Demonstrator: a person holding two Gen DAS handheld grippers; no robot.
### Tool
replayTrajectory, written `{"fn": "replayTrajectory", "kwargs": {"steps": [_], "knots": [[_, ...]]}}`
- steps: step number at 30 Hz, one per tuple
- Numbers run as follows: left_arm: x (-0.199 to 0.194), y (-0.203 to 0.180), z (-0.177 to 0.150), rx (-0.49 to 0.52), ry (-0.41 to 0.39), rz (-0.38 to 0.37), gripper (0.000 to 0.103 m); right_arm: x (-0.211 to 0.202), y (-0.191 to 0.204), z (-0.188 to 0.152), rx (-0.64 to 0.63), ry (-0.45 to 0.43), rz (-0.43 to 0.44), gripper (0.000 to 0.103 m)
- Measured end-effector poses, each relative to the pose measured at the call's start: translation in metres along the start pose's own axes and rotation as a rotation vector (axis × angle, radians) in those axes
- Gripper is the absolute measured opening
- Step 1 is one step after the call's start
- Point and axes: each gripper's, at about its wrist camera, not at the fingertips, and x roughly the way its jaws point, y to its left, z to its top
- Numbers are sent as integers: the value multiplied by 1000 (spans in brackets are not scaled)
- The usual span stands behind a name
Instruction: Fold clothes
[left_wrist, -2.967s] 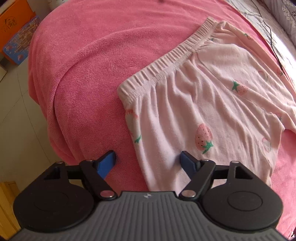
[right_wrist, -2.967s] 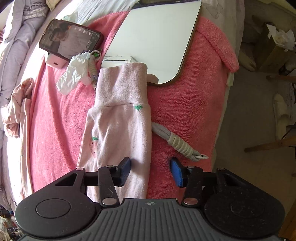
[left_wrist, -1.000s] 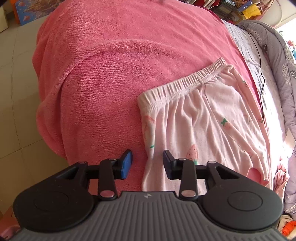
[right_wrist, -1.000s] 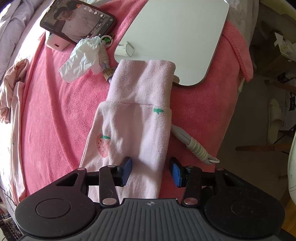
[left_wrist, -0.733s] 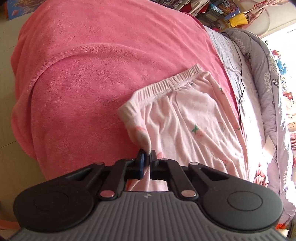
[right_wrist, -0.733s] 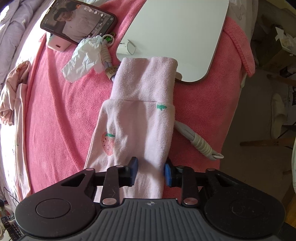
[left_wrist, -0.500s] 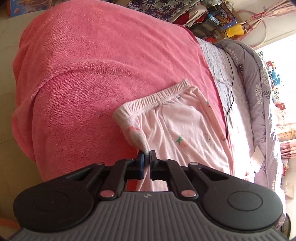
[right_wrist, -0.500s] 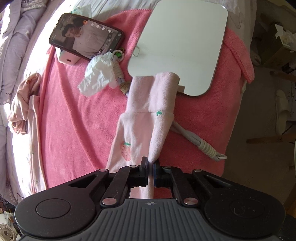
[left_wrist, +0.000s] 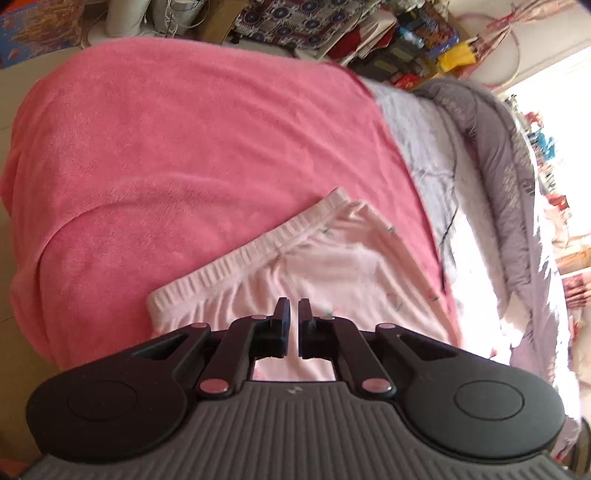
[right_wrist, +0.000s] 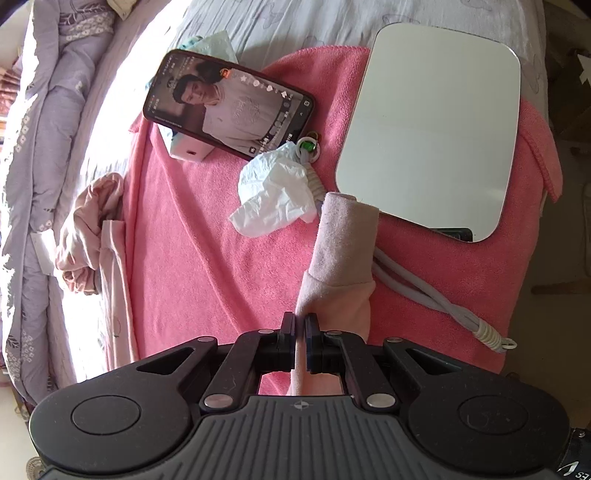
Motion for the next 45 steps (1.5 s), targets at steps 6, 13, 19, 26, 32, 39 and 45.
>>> {"fn": "replayTrajectory", "kwargs": {"steps": [6, 13, 19, 26, 32, 39, 45], "knots": [[-11, 4, -38, 275, 55, 240, 58, 5, -14, -3, 46, 1, -23, 8], [16, 28, -38, 96, 133, 156, 70, 11, -10, -4, 16, 12, -37, 9], [32, 29, -39, -44, 75, 28, 16, 11, -11, -8, 11, 16, -55, 9], [7, 29, -27, -150, 47, -89, 2, 1, -12, -8, 31, -22, -39, 9], [-5, 17, -6, -210, 60, -153, 2, -8, -8, -4, 82, -62, 11, 8], [1, -10, 22, -201, 70, -186, 2, -21, 11, 11, 70, -97, 76, 8], [21, -39, 39, 0, 118, -54, 3, -9, 94, -42, -851, -180, -244, 14]]}}
